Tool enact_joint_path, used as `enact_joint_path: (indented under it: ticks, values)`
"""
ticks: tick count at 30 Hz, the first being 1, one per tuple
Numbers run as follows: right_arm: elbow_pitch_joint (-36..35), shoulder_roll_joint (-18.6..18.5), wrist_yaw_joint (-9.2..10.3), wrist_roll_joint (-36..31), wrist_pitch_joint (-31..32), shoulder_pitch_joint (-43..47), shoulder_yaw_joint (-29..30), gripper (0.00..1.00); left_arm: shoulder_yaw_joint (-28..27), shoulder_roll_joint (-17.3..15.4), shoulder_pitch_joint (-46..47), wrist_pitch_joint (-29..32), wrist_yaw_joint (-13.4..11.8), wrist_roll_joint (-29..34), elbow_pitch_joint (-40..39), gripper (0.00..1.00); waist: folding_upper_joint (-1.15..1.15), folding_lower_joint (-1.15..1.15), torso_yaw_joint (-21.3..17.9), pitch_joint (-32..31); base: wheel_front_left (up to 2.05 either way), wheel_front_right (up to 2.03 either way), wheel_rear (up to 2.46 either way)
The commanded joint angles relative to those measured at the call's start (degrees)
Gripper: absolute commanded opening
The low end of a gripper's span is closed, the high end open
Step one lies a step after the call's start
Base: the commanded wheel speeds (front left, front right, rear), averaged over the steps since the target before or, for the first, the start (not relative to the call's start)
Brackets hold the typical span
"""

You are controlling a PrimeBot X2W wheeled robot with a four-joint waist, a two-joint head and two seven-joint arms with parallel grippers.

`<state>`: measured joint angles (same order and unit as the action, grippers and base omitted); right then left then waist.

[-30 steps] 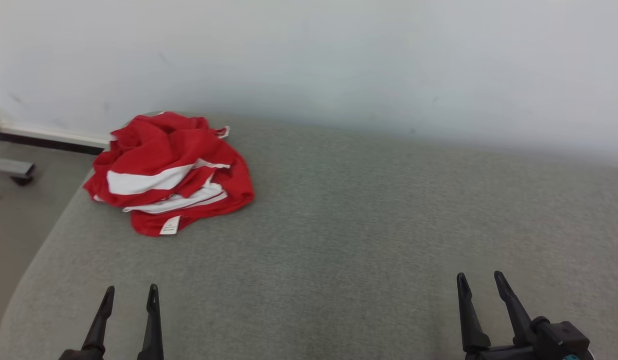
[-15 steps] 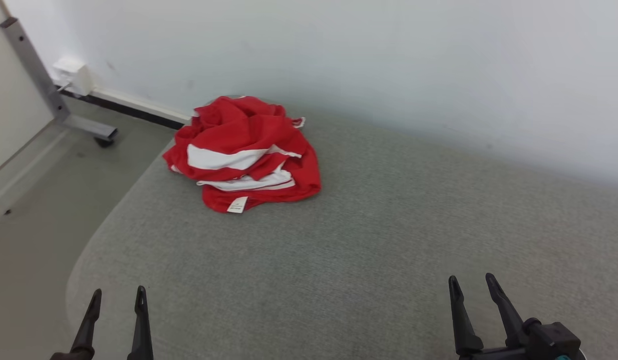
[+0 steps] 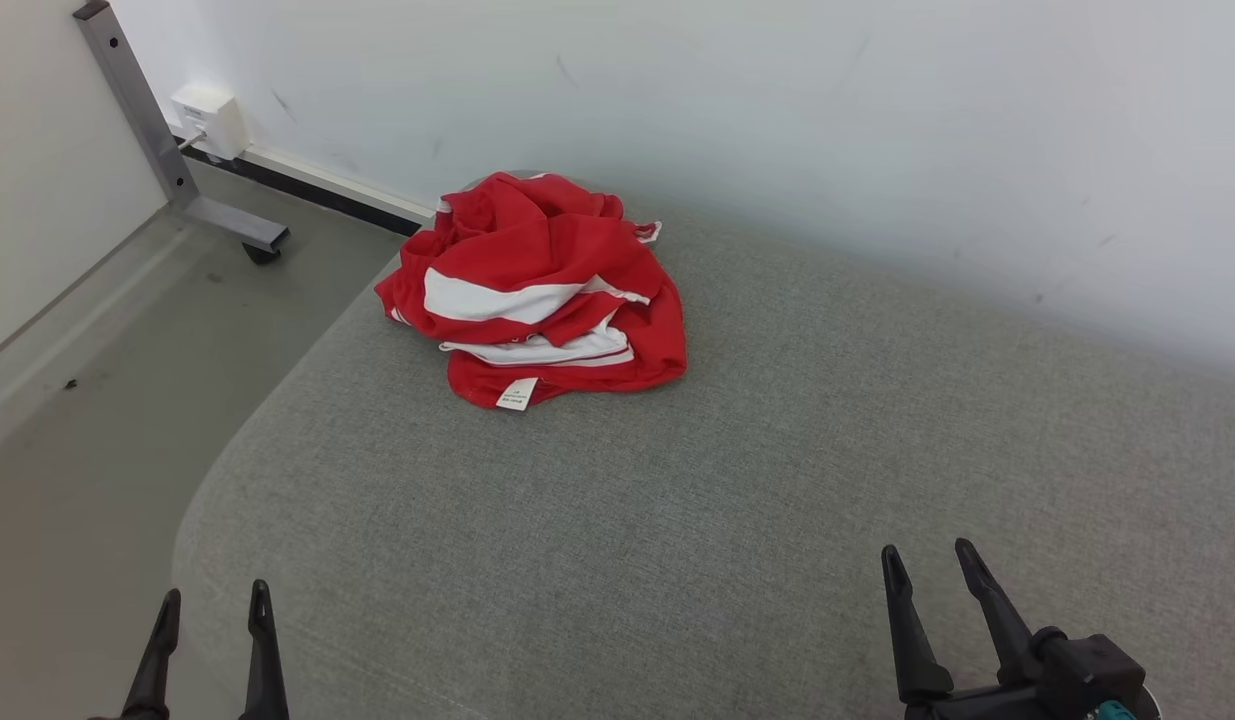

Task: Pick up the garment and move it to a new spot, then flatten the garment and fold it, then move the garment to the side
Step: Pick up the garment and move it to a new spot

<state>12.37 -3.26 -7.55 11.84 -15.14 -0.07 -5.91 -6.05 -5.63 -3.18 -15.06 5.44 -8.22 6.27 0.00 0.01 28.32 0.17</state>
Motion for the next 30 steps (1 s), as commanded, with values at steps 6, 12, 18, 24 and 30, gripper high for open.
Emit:
enact_joint_path:
  ticks: [6, 12, 18, 24, 30]
  values:
    - [-0.1, -0.6, 0.12, 0.1, 0.0, -0.2, 0.2, 1.00, 0.1, 0.3, 1.6, -0.2, 0.1, 0.0, 0.5, 1.00, 0.00, -0.01, -1.3, 0.4, 0.00, 0.00, 0.00]
    - [-0.9, -1.6, 0.12, -0.7, 0.1, -1.4, 1.0, 1.00, -0.2, -0.9, 6.9, -0.2, 0.7, -0.9, 1.1, 1.00, 0.00, -0.01, -4.9, 3.0, 0.00, 0.00, 0.00]
    - [-2.9, -3.2, 0.12, -1.7, 1.0, -3.1, 2.5, 1.00, -0.3, -3.2, 18.0, -0.2, 1.2, -2.7, 3.4, 1.00, 0.00, -0.01, -10.1, 8.7, 0.00, 0.00, 0.00]
    - [-5.6, -4.7, 0.12, -2.3, 1.2, -5.4, 5.5, 1.00, 0.0, -7.2, 32.0, 0.2, 1.5, -4.2, 7.6, 1.00, 0.00, -0.01, -16.4, 15.6, 0.00, 0.00, 0.00]
    - [-8.1, -4.7, 0.12, -2.8, 0.7, -6.6, 9.7, 1.00, -0.4, -10.9, 43.0, 1.5, 1.7, -5.4, 12.4, 1.00, 0.00, -0.01, -21.5, 21.2, 0.00, 0.00, 0.00]
